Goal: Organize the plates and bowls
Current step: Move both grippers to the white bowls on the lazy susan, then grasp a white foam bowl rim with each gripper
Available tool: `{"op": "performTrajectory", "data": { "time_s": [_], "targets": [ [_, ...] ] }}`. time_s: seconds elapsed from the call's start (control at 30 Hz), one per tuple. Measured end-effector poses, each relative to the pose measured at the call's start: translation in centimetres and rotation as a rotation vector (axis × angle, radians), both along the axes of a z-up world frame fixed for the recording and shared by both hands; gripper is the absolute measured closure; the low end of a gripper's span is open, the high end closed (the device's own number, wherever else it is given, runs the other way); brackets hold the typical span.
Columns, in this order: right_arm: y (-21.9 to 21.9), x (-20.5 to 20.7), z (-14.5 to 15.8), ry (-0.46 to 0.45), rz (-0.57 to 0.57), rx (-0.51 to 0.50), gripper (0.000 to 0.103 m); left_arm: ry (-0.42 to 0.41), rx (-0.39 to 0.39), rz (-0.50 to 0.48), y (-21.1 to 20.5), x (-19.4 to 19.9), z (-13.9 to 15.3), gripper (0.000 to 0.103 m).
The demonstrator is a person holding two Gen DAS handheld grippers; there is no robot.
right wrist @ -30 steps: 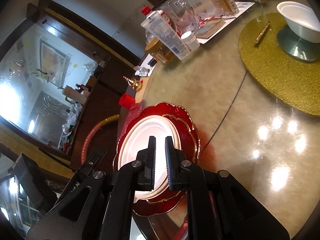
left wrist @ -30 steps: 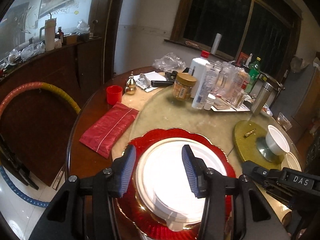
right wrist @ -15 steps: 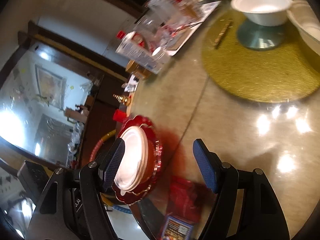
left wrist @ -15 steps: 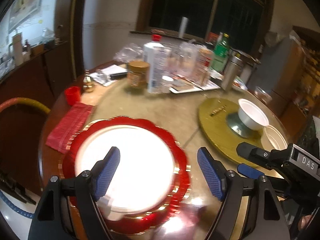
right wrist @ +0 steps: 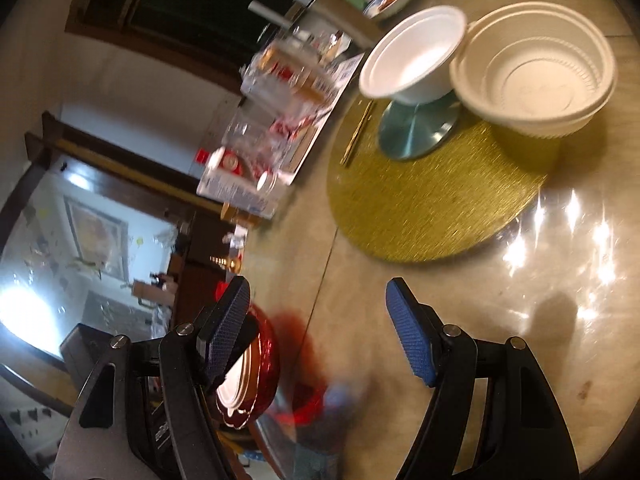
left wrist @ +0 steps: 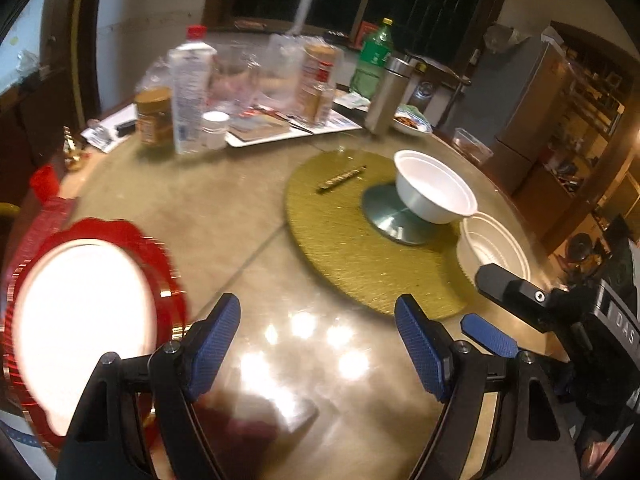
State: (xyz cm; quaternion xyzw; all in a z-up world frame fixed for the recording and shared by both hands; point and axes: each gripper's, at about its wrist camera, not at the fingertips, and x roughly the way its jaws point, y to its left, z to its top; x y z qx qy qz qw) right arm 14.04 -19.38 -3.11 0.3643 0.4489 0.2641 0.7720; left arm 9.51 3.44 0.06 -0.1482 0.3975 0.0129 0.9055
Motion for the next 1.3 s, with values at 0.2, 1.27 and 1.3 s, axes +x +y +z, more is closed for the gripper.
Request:
{"op": "performTrajectory", "data": {
  "time_s": [0.2,1.27,1.3],
  "targets": [
    [-4.0,1.9,0.4,-0.028,-0.084,0.032,0.031,0.01,-0.051,0.001,-1.9,3.3,-0.7,0.023],
    [-10.1,24.4,-0.7,0.14,-0.106,-0.202,0.032,0.142,-0.125,0.055,-8.8,22.5,-4.9,0.023],
    [-9.9,24.6,-0.9,0.142,-0.104,-0.215,0.035,0.149,-0.121,0.059,-8.8,22.6,-5.2,0.023]
  ]
}}
